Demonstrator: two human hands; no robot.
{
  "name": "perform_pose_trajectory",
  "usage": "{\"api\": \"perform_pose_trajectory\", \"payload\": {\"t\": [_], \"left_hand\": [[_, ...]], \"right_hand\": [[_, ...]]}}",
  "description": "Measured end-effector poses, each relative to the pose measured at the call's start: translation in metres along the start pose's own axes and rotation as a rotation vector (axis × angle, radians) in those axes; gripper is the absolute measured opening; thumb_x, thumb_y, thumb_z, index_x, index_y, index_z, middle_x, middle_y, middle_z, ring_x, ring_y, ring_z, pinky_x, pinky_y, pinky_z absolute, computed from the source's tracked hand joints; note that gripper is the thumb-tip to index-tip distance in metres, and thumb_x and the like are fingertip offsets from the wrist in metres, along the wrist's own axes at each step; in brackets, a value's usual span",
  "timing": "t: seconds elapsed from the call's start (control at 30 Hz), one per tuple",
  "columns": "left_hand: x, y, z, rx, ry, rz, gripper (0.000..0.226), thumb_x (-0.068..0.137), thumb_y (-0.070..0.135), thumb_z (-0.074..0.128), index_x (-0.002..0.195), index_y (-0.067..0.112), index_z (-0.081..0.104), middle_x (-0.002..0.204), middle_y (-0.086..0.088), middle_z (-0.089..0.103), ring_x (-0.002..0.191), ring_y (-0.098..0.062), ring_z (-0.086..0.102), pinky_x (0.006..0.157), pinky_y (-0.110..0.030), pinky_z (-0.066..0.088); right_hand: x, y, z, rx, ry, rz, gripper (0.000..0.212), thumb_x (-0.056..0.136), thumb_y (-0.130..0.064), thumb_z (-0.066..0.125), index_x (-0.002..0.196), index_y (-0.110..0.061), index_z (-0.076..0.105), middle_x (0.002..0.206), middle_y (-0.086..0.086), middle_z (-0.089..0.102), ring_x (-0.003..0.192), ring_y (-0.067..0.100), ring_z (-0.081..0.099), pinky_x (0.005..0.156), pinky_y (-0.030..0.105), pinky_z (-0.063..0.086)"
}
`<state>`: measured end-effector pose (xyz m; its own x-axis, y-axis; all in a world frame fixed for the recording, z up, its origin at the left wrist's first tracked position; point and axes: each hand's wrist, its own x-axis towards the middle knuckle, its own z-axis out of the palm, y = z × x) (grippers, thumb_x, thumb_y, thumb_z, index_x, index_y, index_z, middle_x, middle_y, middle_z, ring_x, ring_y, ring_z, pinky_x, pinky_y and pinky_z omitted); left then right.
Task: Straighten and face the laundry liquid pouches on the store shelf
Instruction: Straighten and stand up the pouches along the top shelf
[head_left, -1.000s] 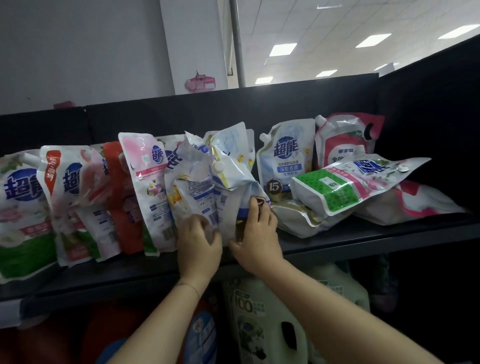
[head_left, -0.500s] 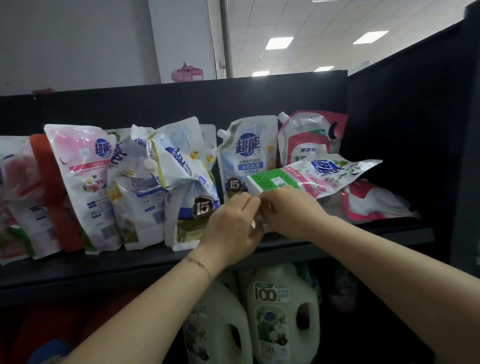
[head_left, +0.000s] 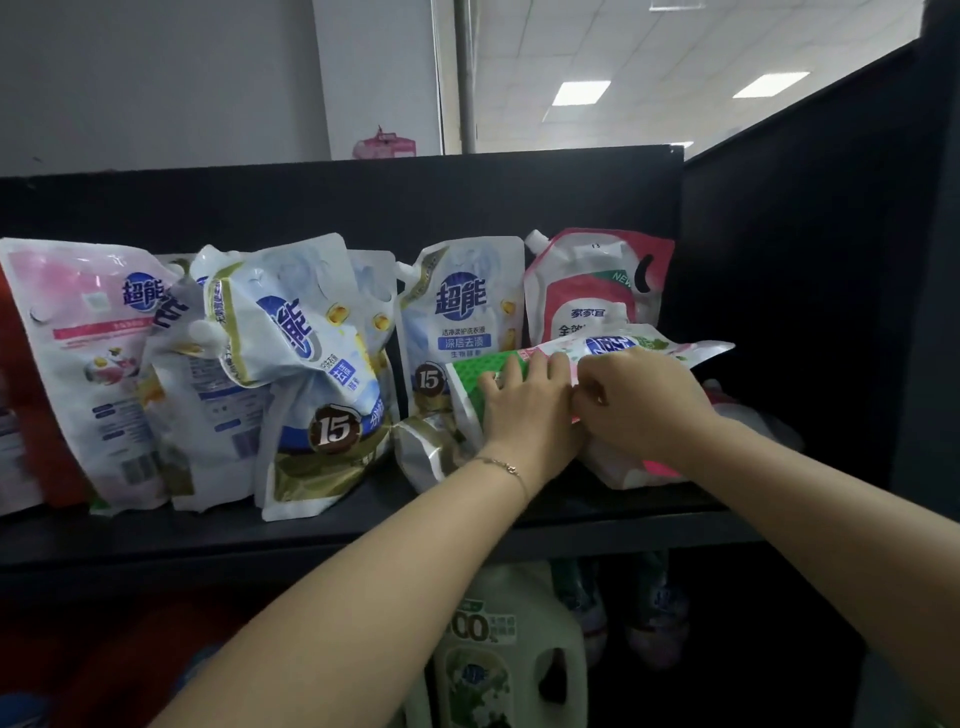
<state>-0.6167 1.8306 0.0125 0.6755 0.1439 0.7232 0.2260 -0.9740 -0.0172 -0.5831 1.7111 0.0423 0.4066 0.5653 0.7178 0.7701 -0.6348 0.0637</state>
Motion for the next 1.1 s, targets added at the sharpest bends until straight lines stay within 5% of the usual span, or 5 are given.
{"api": "perform_pose_trajectory", "payload": {"t": [0.17,0.53,0.67,0.8,1.1], "left_hand": [[0.008,0.003,-0.002,-0.055,-0.048,-0.097,0.054,0.079,0.042,0.057,0.126,0.021,0.04,0.126,-0.002,0.052,0.121,-0.03,0.046,0.092,-0.045,0.032],[0.026,-0.07,-0.046,-0.512,0.202,-0.435,0.027,0.097,0.043,0.046,0.11,0.023,0.059,0.09,-0.004,0.066,0.081,-0.027,0.06,0.067,-0.031,0.044],[0.007,-0.1,-0.057,-0.52,0.303,-0.56,0.04,0.1,0.044,0.038,0.082,0.013,0.056,0.067,-0.001,0.055,0.062,-0.02,0.056,0.046,-0.026,0.032],[-0.009,-0.105,-0.063,-0.553,0.398,-0.508,0.034,0.101,0.035,0.04,0.094,0.01,0.062,0.075,-0.002,0.058,0.054,-0.003,0.043,0.042,-0.008,0.035],[-0.012,-0.108,-0.067,-0.643,0.446,-0.477,0.035,0.101,0.034,0.04,0.107,0.01,0.065,0.077,-0.003,0.062,0.056,-0.002,0.049,0.04,-0.007,0.035]], "right_hand": [[0.019,0.001,0.007,-0.204,0.002,-0.174,0.012,0.086,-0.025,0.046,0.08,-0.016,0.05,0.083,0.002,0.062,0.07,0.027,0.055,0.055,0.029,0.027],[0.041,-0.03,0.001,0.026,0.509,-0.516,0.015,0.075,-0.014,0.059,0.062,-0.013,0.051,0.054,0.0,0.051,0.044,0.022,0.047,0.046,0.024,0.031],[0.039,-0.034,0.01,0.017,0.018,-0.505,0.016,0.082,-0.035,0.055,0.087,-0.019,0.056,0.081,-0.005,0.06,0.069,0.022,0.059,0.054,0.027,0.037],[0.041,-0.042,0.024,-0.113,-0.486,-0.475,0.077,0.076,-0.046,0.067,0.142,-0.027,0.032,0.133,-0.004,0.044,0.118,0.019,0.045,0.089,0.034,0.042],[0.049,-0.027,0.068,-0.434,-0.668,-0.171,0.095,0.085,-0.031,0.064,0.15,-0.037,-0.004,0.158,0.014,0.005,0.14,0.042,0.017,0.105,0.07,0.017]]}}
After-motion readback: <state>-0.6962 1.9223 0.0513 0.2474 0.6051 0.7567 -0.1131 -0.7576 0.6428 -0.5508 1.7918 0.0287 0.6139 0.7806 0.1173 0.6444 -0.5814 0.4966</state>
